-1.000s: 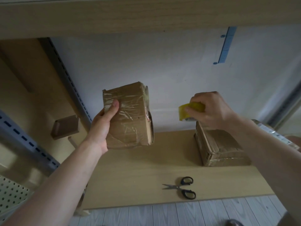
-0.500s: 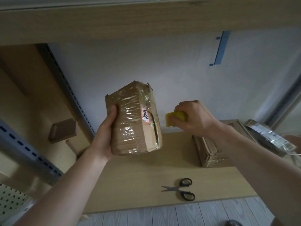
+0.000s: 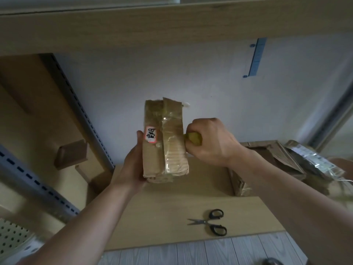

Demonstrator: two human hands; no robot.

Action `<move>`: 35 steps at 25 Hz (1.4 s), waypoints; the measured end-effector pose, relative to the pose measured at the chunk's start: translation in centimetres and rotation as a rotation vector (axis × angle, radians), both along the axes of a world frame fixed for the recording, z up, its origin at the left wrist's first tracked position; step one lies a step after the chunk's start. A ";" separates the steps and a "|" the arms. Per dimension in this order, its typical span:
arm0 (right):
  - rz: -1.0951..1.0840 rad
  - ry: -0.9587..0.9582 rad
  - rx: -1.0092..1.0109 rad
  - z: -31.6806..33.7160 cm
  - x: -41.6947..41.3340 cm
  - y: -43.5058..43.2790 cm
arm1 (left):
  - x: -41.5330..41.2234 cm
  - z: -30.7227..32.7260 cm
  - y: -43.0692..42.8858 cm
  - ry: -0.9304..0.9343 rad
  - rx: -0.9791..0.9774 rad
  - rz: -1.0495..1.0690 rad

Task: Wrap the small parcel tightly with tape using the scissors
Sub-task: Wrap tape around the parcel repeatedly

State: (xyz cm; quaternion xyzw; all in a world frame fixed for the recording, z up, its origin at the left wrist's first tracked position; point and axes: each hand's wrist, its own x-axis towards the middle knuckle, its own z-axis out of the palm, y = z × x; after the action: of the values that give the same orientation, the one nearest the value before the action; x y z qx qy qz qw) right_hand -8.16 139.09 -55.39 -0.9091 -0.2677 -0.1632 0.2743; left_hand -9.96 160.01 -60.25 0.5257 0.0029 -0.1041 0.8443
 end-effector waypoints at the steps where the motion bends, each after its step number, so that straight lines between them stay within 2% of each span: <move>1: -0.027 0.012 -0.022 0.0 -0.1 -0.1 | 0.1 -0.1 0.0 -0.003 0.050 0.006; 4: -0.063 0.035 -0.104 -0.3 -0.2 -0.4 | -0.3 0.4 0.1 -0.032 0.066 -0.096; 6: -0.054 0.038 -0.125 -0.6 -0.3 -0.3 | -0.4 0.4 0.3 -0.065 0.156 -0.132; 8: -0.035 0.056 -0.108 -0.8 -0.3 -0.2 | -0.2 0.0 0.8 -0.070 0.225 -0.133; 9: -0.037 0.075 -0.073 -0.8 -0.4 -0.2 | 0.0 -0.2 1.0 -0.043 0.198 -0.128; 12: -0.062 0.168 0.125 -0.6 -0.3 -1.0 | -0.5 0.5 1.0 0.059 0.010 -0.096; 16: 0.093 0.299 0.550 -0.5 -0.6 -1.6 | -0.6 0.5 1.1 0.006 -0.229 -0.028; 18: 0.197 0.378 0.720 -0.9 -0.2 -1.7 | -0.7 0.6 1.2 -0.013 -0.293 -0.007; 20: 0.244 0.425 0.788 -1.1 0.1 -1.7 | -0.7 0.5 1.4 -0.017 -0.295 -0.029; 25: 0.227 0.305 0.695 1.4 0.2 -2.7 | -0.6 -0.6 1.8 -0.079 -0.230 -0.088; 27: 0.194 0.195 0.537 2.0 0.3 -3.4 | -0.6 -0.7 1.7 -0.077 -0.223 -0.085; 30: 0.049 -0.007 0.156 1.8 0.8 -4.7 | -0.4 -0.5 2.1 -0.108 -0.245 -0.043; 35: -0.040 -0.121 -0.045 0.6 1.2 -4.6 | -0.7 -0.4 2.4 -0.148 -0.257 -0.087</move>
State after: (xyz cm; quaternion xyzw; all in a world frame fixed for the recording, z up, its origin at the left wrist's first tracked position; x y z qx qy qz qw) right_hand -6.97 134.50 -54.81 -0.9086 -0.2692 -0.2171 0.2341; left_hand -10.63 162.40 -60.65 0.4191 -0.0955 -0.1009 0.8972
